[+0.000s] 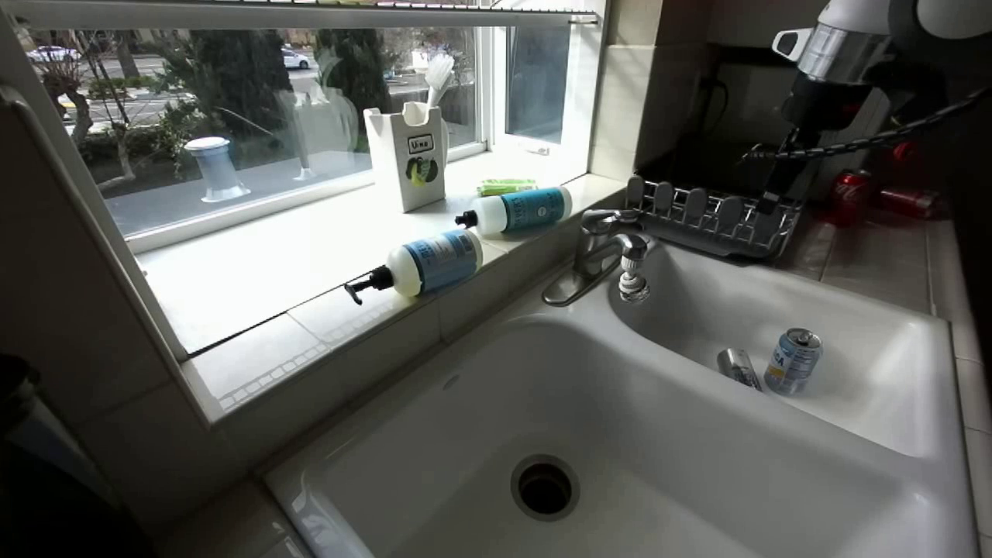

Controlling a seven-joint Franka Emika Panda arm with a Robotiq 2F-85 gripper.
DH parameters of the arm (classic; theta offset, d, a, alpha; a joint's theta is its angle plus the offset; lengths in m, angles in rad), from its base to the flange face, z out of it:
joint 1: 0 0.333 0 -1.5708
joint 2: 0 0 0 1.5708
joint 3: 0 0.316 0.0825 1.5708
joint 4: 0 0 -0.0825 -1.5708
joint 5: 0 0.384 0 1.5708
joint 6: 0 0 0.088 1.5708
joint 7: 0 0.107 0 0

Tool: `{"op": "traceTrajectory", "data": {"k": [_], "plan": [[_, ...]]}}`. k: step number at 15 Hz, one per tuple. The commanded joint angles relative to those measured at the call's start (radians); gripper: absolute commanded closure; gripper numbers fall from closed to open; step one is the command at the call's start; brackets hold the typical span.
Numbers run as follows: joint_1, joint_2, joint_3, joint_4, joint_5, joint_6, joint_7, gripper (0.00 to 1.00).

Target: Place the soap dispensers right side up

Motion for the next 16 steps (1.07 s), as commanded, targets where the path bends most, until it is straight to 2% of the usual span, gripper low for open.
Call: {"op": "traceTrajectory", "data": {"k": [1,6,10,11,13,16], "plan": [[0.054,0.065,0.102,0.108,-0.074,-0.077,0.001,0.00],[0.168,0.181,0.231,0.306,-0.102,-0.134,-0.052,0.00],[0.233,0.347,0.283,0.474,-0.119,-0.095,-0.158,0.00],[0.221,0.237,0.268,0.372,-0.094,-0.094,-0.101,0.00],[0.236,0.309,0.282,0.435,-0.098,-0.095,-0.127,0.00],[0.235,0.347,0.281,0.466,-0.100,-0.095,-0.143,0.00]]}}
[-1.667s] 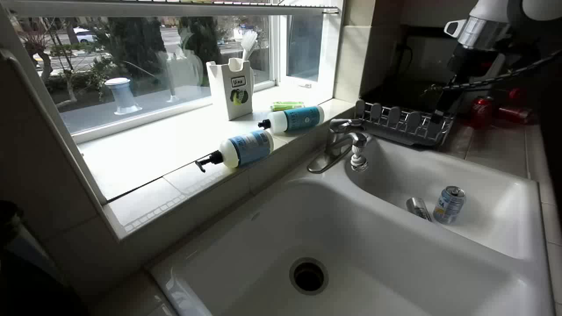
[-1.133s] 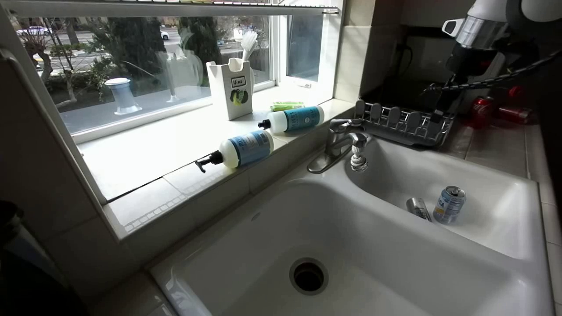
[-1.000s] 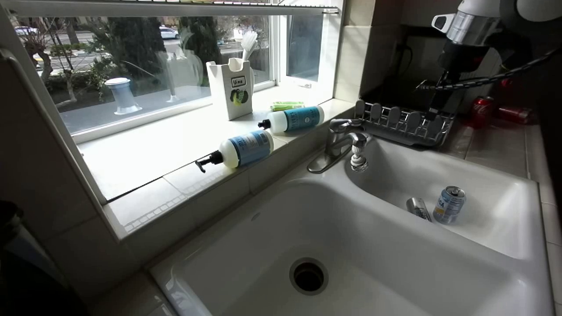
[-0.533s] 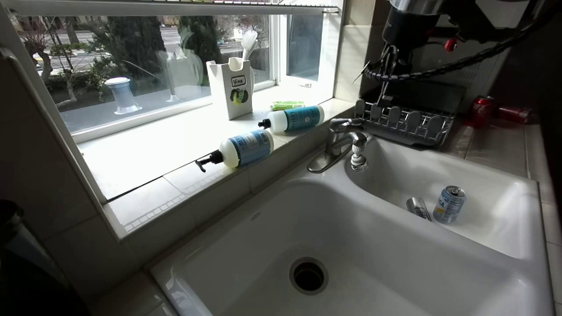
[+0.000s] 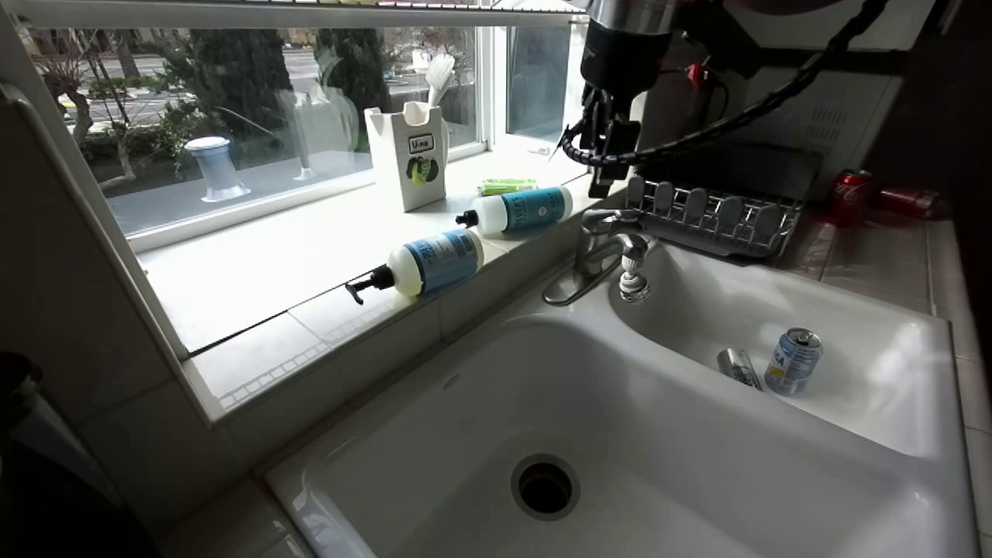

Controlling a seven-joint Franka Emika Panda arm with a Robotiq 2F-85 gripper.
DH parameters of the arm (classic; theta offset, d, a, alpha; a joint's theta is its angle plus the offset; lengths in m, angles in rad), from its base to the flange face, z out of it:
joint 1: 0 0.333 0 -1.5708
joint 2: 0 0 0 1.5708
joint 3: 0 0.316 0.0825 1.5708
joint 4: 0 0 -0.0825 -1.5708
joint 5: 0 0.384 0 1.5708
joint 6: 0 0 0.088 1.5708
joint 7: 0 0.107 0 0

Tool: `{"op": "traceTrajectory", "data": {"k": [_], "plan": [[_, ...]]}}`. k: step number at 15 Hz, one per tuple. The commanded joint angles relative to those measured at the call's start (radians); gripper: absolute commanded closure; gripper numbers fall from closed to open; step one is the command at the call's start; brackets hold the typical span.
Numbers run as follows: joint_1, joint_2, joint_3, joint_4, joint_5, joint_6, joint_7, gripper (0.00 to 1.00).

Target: Place the soap dispensers right side up

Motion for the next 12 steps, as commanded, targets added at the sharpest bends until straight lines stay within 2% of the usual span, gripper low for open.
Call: {"op": "traceTrajectory", "data": {"k": [1,7,12], "plan": [[0.005,0.001,-0.005,0.004,-0.001,-0.003,-0.001,0.00],[0.037,0.089,0.005,0.009,0.188,0.228,-0.311,0.00],[0.052,0.191,0.049,0.043,0.309,0.346,-0.572,0.00]]}}
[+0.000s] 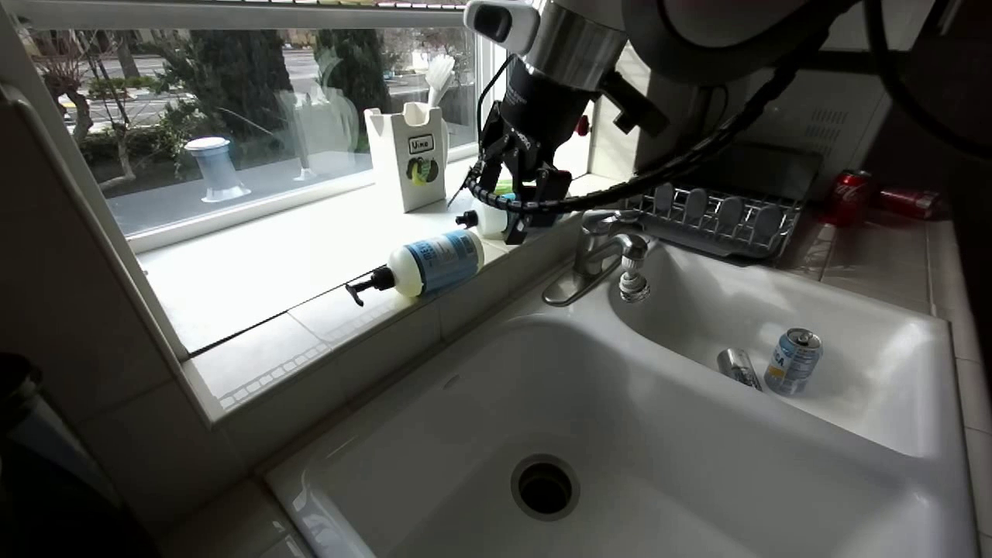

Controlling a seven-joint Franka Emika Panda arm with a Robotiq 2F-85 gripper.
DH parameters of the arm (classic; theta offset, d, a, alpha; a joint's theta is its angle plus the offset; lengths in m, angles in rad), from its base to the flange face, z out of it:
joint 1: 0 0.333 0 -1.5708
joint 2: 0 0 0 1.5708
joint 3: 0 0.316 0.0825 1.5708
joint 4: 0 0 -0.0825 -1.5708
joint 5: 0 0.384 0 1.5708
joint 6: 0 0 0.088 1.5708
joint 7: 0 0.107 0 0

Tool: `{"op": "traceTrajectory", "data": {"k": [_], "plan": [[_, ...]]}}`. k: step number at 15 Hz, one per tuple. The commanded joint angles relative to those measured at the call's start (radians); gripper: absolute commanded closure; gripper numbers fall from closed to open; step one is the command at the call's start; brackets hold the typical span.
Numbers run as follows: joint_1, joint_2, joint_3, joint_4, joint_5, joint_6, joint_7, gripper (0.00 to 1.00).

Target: Place the soap dispensers right side up

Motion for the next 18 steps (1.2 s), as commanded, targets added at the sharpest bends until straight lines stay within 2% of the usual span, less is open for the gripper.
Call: {"op": "traceTrajectory", "data": {"k": [1,3,7,18], "plan": [[0.009,0.086,0.035,0.054,0.078,0.048,-0.195,0.00],[0.006,0.127,0.060,0.084,0.118,0.060,-0.299,0.00],[0.000,0.201,0.086,0.160,0.126,0.059,-0.401,0.00],[-0.030,0.388,0.077,0.370,0.099,0.009,-0.442,0.00]]}}
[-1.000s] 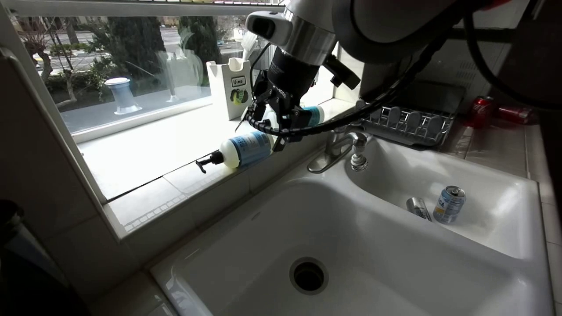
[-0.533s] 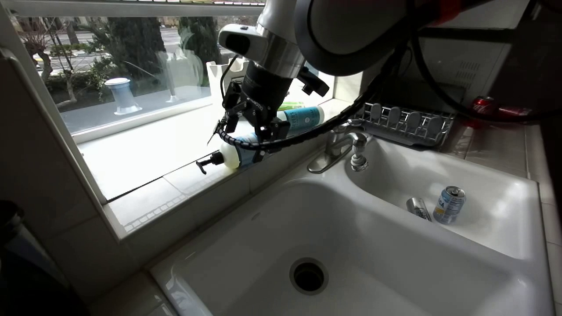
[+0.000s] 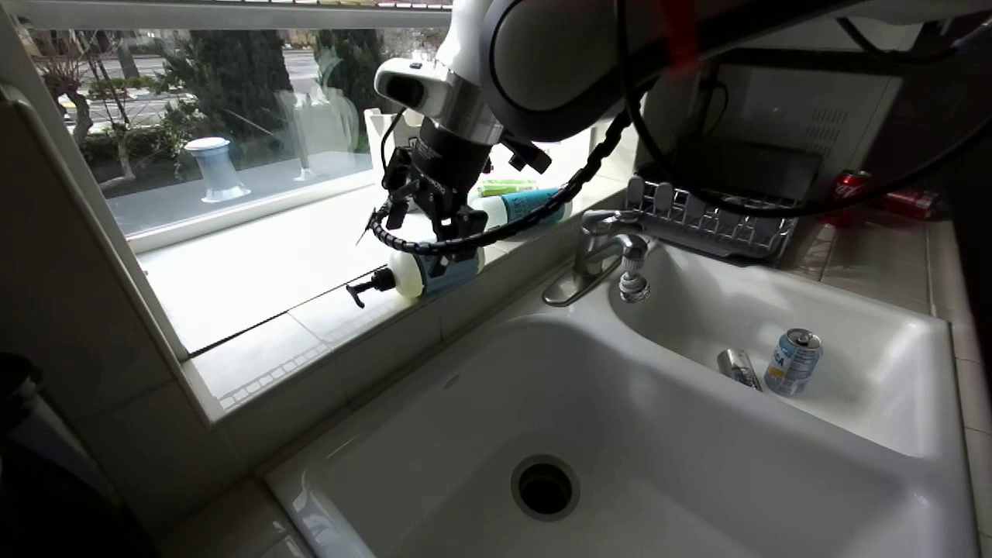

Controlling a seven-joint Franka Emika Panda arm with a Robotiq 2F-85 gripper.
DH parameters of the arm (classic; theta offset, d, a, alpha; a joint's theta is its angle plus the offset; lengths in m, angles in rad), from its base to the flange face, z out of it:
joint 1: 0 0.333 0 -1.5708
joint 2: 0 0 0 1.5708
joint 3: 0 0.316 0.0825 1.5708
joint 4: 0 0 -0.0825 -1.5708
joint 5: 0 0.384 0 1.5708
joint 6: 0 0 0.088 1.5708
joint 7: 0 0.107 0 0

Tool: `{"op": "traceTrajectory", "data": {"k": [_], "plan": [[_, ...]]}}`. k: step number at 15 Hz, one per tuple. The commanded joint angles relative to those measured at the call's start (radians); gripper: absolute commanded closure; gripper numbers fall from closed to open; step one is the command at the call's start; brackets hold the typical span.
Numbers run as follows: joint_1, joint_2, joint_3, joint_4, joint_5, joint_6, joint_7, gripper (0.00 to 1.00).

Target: Place the soap dispensers right side up

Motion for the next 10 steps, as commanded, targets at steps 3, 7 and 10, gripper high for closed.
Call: {"op": "traceTrajectory", "data": {"k": [3,7,10], "plan": [[-0.006,0.100,0.002,0.111,-0.009,-0.063,-0.005,0.00],[-0.007,0.126,-0.003,0.143,-0.012,-0.109,0.009,0.35],[-0.020,0.115,0.004,0.141,0.013,-0.112,0.007,0.51]]}}
